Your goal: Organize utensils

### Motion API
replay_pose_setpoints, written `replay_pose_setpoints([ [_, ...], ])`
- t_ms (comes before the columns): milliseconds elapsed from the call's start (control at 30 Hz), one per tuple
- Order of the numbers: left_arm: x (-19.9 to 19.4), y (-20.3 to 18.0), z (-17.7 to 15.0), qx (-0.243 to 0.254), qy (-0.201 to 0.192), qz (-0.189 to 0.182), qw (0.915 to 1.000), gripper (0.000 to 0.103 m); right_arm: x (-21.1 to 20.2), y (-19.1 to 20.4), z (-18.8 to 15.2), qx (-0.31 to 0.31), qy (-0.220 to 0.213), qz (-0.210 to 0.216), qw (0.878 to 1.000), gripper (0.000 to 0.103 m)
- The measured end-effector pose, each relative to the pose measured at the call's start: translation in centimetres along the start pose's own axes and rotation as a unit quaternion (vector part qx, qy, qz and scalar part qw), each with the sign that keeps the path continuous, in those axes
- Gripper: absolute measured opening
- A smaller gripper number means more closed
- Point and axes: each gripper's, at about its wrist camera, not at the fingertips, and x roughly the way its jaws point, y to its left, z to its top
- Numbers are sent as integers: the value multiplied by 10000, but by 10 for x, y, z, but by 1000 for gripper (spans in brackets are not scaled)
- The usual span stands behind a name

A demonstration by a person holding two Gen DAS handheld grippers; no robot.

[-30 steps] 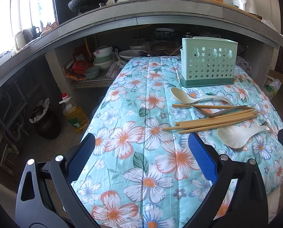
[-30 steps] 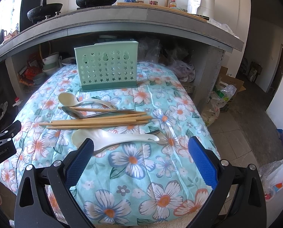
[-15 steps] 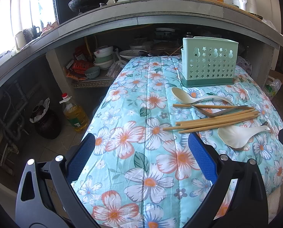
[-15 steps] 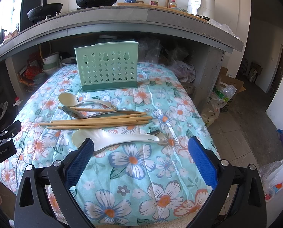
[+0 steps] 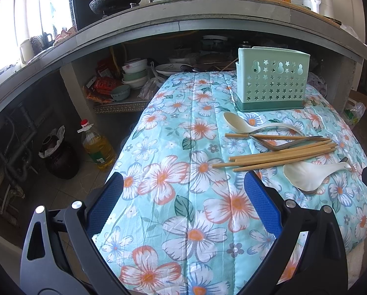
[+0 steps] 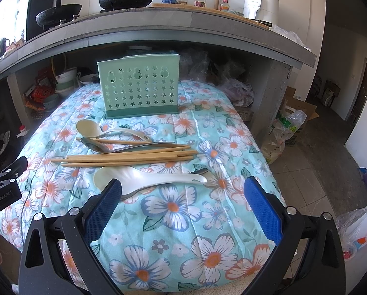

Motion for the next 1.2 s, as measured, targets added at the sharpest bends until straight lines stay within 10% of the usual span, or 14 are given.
replay_pose_setpoints([
  [867, 8, -5, -9, 122, 114, -48, 9998, 94, 2, -5, -3, 82, 57, 27, 9999, 97],
  [1200, 29, -28, -9, 339, 526, -920, 9938, 94, 19, -18, -12, 234, 272, -80, 9993, 97],
])
